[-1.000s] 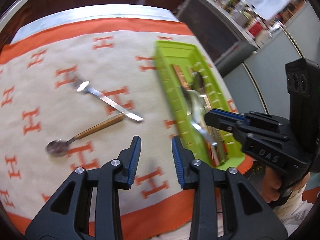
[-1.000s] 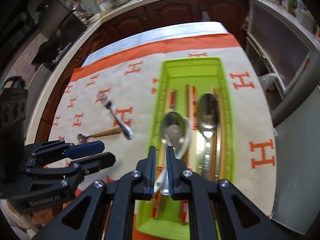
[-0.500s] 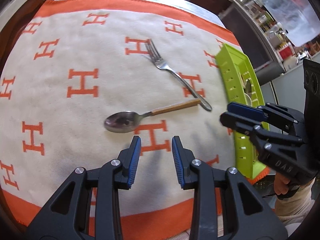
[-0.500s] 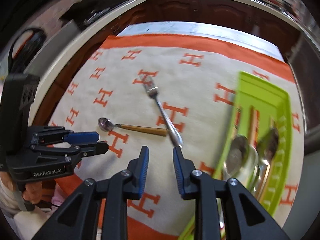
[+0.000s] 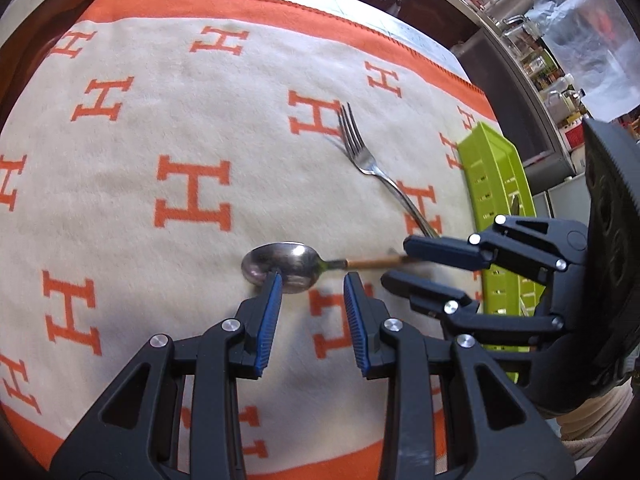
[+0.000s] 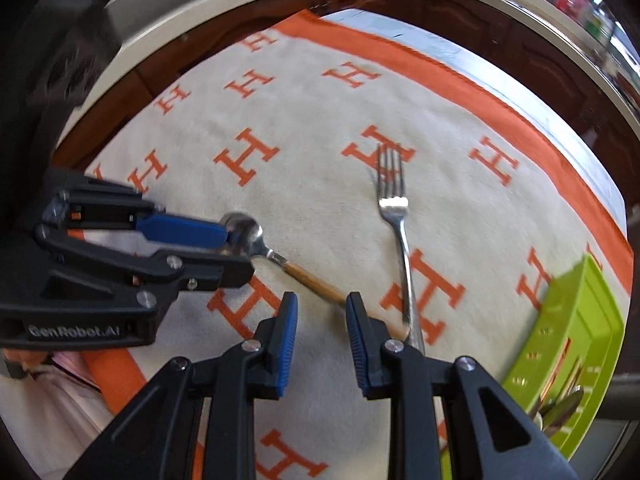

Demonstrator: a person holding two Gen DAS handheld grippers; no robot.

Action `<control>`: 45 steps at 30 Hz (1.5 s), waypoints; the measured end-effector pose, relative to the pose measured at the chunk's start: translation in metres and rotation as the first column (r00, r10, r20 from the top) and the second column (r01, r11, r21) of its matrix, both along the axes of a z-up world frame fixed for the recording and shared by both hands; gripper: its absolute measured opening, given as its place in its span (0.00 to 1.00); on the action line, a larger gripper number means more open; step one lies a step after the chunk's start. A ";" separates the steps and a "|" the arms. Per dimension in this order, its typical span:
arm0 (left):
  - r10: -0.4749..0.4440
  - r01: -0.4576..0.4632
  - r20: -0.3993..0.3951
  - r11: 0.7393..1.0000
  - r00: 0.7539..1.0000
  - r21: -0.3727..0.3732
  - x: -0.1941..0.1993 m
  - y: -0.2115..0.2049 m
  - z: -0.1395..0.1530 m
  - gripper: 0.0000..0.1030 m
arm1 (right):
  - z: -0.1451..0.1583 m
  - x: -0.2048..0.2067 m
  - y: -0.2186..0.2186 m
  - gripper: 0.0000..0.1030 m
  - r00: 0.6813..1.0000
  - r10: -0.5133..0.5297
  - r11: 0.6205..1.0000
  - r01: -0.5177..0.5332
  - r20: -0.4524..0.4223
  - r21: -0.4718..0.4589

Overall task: Organize utensils
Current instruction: 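Grasp the wooden-handled teaspoon with the right tool while the left tool grasps the fork, then carry the fork and teaspoon into the green tray and open both tools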

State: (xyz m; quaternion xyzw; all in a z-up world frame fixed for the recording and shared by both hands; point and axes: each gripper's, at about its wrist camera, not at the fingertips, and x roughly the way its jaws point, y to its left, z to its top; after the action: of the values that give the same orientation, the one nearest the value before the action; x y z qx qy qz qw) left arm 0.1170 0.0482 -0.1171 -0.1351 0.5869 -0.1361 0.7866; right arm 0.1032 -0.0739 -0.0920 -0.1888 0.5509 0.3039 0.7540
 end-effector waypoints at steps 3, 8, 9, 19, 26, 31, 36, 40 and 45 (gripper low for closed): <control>0.015 -0.015 0.010 1.000 1.000 -0.011 0.006 0.005 -0.002 0.28 | -0.007 0.005 0.003 0.24 1.000 0.022 0.999 -0.022 -0.009 -0.024; 0.034 -0.034 0.010 0.999 0.999 -0.026 0.014 0.010 -0.009 0.28 | -0.016 0.009 0.012 0.24 0.998 0.059 0.997 -0.060 -0.026 -0.042; 0.034 -0.034 0.012 0.999 0.999 -0.023 0.015 0.008 -0.009 0.28 | -0.016 0.007 0.015 0.24 0.997 0.075 0.996 -0.075 -0.011 -0.050; 0.011 -0.011 0.023 1.000 1.000 -0.006 0.016 -0.002 -0.005 0.28 | -0.015 -0.005 0.025 0.07 0.994 0.105 0.993 -0.104 0.013 -0.058; -0.030 0.030 0.043 1.000 0.999 -0.002 0.017 -0.019 0.009 0.28 | 0.002 -0.004 -0.011 0.07 0.998 -0.066 0.993 0.067 -0.017 0.093; -0.038 0.038 0.037 0.999 0.999 -0.004 0.029 -0.039 0.014 0.28 | 0.019 -0.005 -0.050 0.07 0.979 -0.204 0.967 0.202 -0.005 0.156; -0.022 0.021 -0.020 1.000 1.000 -0.023 0.048 -0.061 0.008 0.28 | 0.036 -0.007 -0.094 0.07 0.938 -0.347 0.913 0.338 -0.001 0.228; 0.018 -0.023 -0.120 0.999 0.993 -0.042 0.064 -0.077 -0.003 0.28 | 0.047 -0.011 -0.134 0.07 0.890 -0.456 0.851 0.441 -0.014 0.286; 0.070 -0.064 -0.171 0.997 0.983 0.041 0.075 -0.098 -0.012 0.28 | 0.053 -0.020 -0.182 0.07 0.813 -0.582 0.770 0.561 -0.024 0.305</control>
State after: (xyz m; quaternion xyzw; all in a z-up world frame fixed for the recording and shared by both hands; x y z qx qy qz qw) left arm 0.1922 -0.0498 -0.1289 -0.1521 0.6500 -0.0869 0.7395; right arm 0.0830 -0.2555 -0.0392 0.0926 0.5024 0.1326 0.8494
